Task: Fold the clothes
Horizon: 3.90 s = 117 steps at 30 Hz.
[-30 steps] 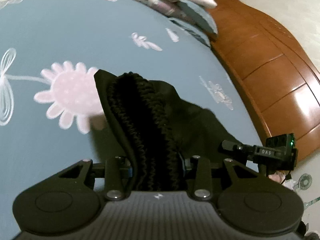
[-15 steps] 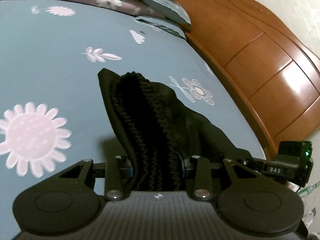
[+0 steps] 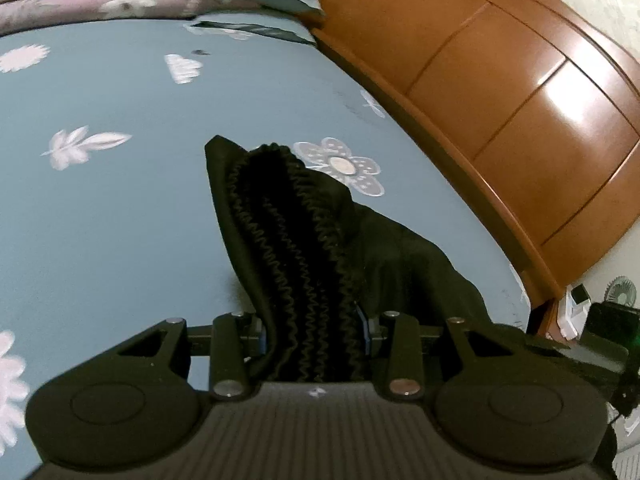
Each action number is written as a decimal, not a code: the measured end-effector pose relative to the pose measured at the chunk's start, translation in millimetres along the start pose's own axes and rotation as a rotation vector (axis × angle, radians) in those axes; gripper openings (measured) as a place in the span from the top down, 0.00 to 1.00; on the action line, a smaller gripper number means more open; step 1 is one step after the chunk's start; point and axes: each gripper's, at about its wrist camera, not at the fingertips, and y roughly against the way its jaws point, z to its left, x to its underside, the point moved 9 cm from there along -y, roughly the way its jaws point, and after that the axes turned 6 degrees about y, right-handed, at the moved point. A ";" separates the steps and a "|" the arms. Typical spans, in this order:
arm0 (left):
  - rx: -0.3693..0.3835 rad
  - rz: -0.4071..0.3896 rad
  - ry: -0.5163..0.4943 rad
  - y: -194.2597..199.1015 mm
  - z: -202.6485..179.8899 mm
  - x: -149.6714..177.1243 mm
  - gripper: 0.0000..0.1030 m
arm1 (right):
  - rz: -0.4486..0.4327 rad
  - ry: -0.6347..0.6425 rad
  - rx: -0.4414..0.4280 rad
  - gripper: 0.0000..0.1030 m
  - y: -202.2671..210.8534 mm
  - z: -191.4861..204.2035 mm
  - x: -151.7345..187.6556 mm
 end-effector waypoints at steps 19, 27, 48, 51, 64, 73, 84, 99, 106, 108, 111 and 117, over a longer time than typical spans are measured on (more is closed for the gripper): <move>0.001 0.105 -0.277 -143.9 -142.3 -64.1 0.65 | -0.187 -0.093 0.162 0.82 49.7 -77.7 -37.4; -0.021 0.158 -0.376 -188.9 -176.5 -76.6 0.65 | -0.243 -0.141 0.224 0.80 49.7 -92.9 -38.4; -0.067 0.244 -0.437 -275.2 -175.5 -75.4 0.64 | -0.241 -0.179 0.351 0.79 36.9 -131.5 -21.9; -0.062 0.246 -0.439 -275.8 -174.8 -77.2 0.63 | -0.240 -0.179 0.351 0.75 40.1 -126.5 -17.6; -0.112 0.134 -0.413 -230.5 -164.6 -106.0 0.45 | -0.192 -0.300 0.340 0.24 49.2 -144.2 8.0; -0.095 0.102 -0.394 -184.0 -153.8 -101.2 0.45 | -0.193 -0.309 0.370 0.20 62.8 -130.7 3.0; -0.057 0.098 -0.421 -142.6 -137.1 -37.1 0.36 | -0.193 -0.312 0.367 0.17 86.8 -106.2 11.3; 0.020 0.122 -0.416 -130.7 -117.4 103.4 0.32 | -0.207 -0.426 0.452 0.15 108.5 -136.8 23.8; 0.014 0.084 -0.432 -125.5 -121.3 115.3 0.31 | -0.204 -0.436 0.442 0.15 106.7 -141.0 22.4; 0.012 0.076 -0.441 -124.1 -121.9 120.0 0.31 | -0.210 -0.449 0.429 0.15 106.1 -143.1 22.3; 0.007 0.066 -0.434 -122.7 -120.3 122.4 0.29 | -0.228 -0.485 0.391 0.14 104.8 -147.6 23.4; -0.001 0.044 -0.401 -118.0 -114.7 119.4 0.29 | -0.285 -0.618 0.276 0.11 102.1 -161.8 27.5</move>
